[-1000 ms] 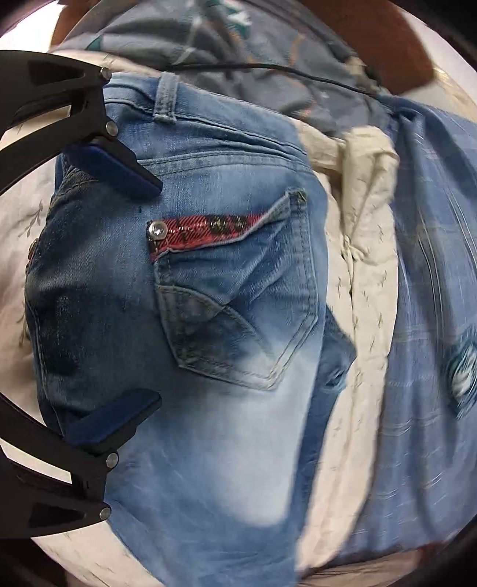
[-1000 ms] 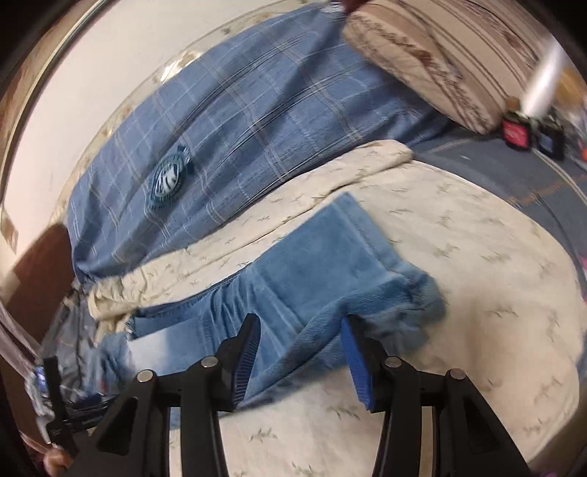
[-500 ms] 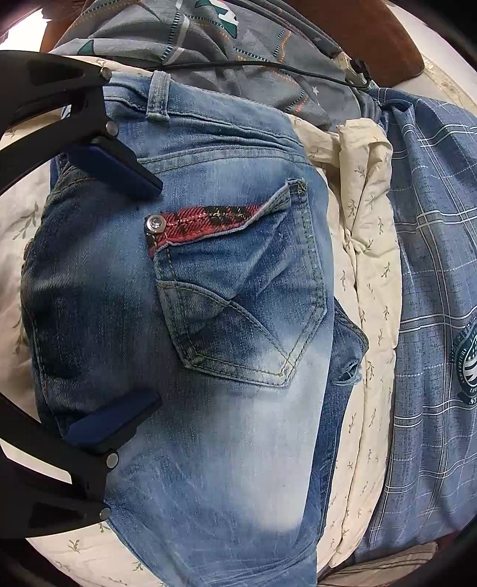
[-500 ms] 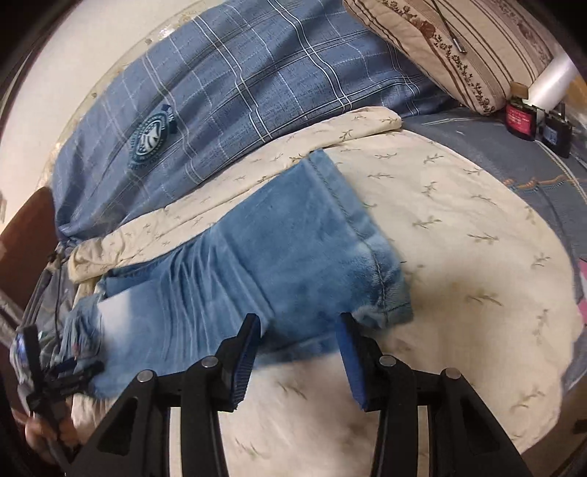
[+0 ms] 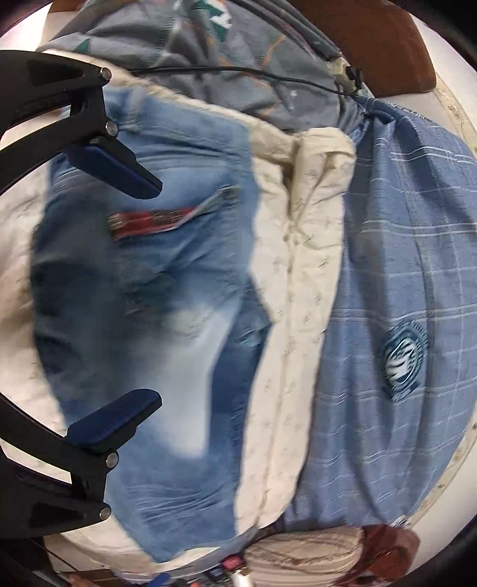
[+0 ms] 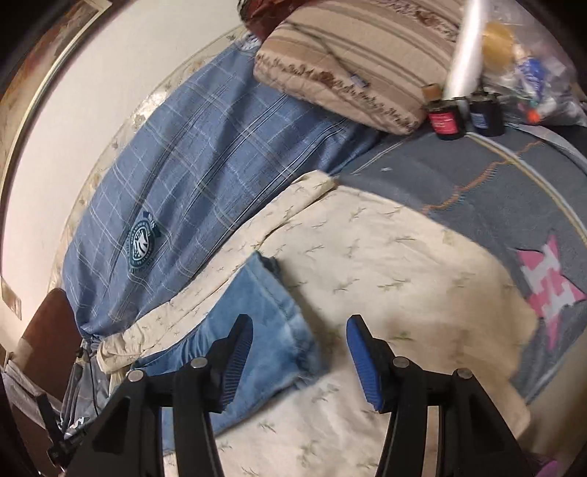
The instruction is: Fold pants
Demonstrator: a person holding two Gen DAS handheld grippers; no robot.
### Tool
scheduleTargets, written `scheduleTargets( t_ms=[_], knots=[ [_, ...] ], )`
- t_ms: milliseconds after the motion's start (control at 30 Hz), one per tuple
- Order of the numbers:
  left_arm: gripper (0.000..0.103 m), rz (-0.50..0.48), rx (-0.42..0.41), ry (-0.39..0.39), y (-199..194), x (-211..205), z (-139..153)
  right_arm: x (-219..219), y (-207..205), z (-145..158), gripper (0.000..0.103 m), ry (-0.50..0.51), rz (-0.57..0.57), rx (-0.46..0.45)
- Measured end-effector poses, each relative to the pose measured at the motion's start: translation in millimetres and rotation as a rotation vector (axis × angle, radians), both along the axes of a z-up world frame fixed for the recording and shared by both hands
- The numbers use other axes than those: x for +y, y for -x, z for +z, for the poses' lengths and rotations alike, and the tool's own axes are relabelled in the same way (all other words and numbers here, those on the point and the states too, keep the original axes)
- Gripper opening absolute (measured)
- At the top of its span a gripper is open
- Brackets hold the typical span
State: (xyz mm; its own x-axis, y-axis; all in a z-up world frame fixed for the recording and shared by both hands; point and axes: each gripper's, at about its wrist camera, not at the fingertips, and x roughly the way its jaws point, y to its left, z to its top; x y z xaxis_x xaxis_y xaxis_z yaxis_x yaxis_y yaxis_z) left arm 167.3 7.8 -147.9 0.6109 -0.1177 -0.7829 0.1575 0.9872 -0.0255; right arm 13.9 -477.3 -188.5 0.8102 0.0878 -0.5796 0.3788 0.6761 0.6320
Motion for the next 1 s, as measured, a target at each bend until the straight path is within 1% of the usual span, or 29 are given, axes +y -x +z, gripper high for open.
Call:
scheduleTargets(
  t_ms=[67,200,267,333,400,433,467,500,533,567,600,633,667,700,733,767,833,900,1000],
  knots=[
    [0.103,0.038,0.001,-0.016,-19.2,4.6,3.9,5.0,-16.8,4.8,0.057,0.002,0.02,0.002],
    [0.103,0.066,0.034,-0.04,-47.7,9.1,2.5,8.4,-52.1,18.3,0.057,0.029,0.021,-0.033],
    [0.103,0.072,0.033,-0.071,-60.6,7.2,1.3,6.9,-68.0,21.1,0.061,0.006,0.008,-0.057],
    [0.102,0.053,0.033,-0.089,-69.5,0.4,0.3,5.1,-83.5,19.5,0.062,-0.002,-0.007,-0.059],
    [0.102,0.004,0.028,-0.123,-77.1,-14.0,-2.0,4.2,-96.9,11.5,0.062,0.021,-0.012,-0.047],
    [0.102,-0.042,0.029,-0.154,-81.8,-26.6,-5.2,3.3,-100.9,6.5,0.062,0.026,-0.009,-0.034],
    [0.102,-0.067,0.03,-0.179,-85.4,-34.7,-8.8,1.1,-104.4,1.9,0.062,0.023,-0.005,-0.015],
    [0.102,-0.082,0.033,-0.208,-89.4,-43.0,-13.2,-3.1,-109.8,-3.5,0.062,0.0,-0.004,0.014],
    [0.102,-0.09,0.039,-0.24,-95.2,-52.4,-20.2,-8.4,-113.1,-7.3,0.062,-0.038,-0.001,0.013],
    [0.101,-0.096,0.047,-0.253,-99.8,-58.6,-25.3,-13.7,-114.4,-9.8,0.062,-0.068,0.001,-0.001],
    [0.095,-0.105,0.055,-0.26,-103.9,-64.1,-30.0,-18.6,-115.2,-10.9,0.062,-0.08,-0.004,-0.002],
    [0.08,-0.123,0.074,-0.271,-110.5,-71.6,-37.8,-23.1,-116.0,-12.0,0.062,-0.084,-0.012,-0.001],
    [0.069,-0.132,0.094,-0.274,-114.7,-75.8,-43.0,-27.0,-115.7,-13.0,0.062,-0.089,-0.018,-0.003],
    [0.044,-0.141,0.123,-0.262,-119.0,-78.9,-47.7,-31.9,-116.1,-14.3,0.062,-0.099,-0.022,-0.005],
    [0.032,-0.156,0.167,-0.223,-124.9,-80.8,-54.8,-35.2,-116.7,-15.4,0.062,-0.107,-0.022,-0.004],
    [0.031,-0.156,0.181,-0.217,-125.8,-82.0,-58.0,-38.4,-117.9,-16.9,0.062,-0.114,-0.023,-0.002],
    [0.025,-0.161,0.179,-0.234,-127.5,-85.2,-62.6,-44.2,-120.7,-20.9,0.062,-0.131,-0.027,0.004],
    [0.022,-0.167,0.176,-0.233,-127.5,-85.1,-61.8,-47.2,-126.8,-25.2,0.063,-0.152,-0.024,0.008],
    [0.019,-0.176,0.174,-0.219,-128.6,-81.7,-56.5,-45.7,-140.2,-30.7,0.063,-0.195,0.013,0.028]
  ],
)
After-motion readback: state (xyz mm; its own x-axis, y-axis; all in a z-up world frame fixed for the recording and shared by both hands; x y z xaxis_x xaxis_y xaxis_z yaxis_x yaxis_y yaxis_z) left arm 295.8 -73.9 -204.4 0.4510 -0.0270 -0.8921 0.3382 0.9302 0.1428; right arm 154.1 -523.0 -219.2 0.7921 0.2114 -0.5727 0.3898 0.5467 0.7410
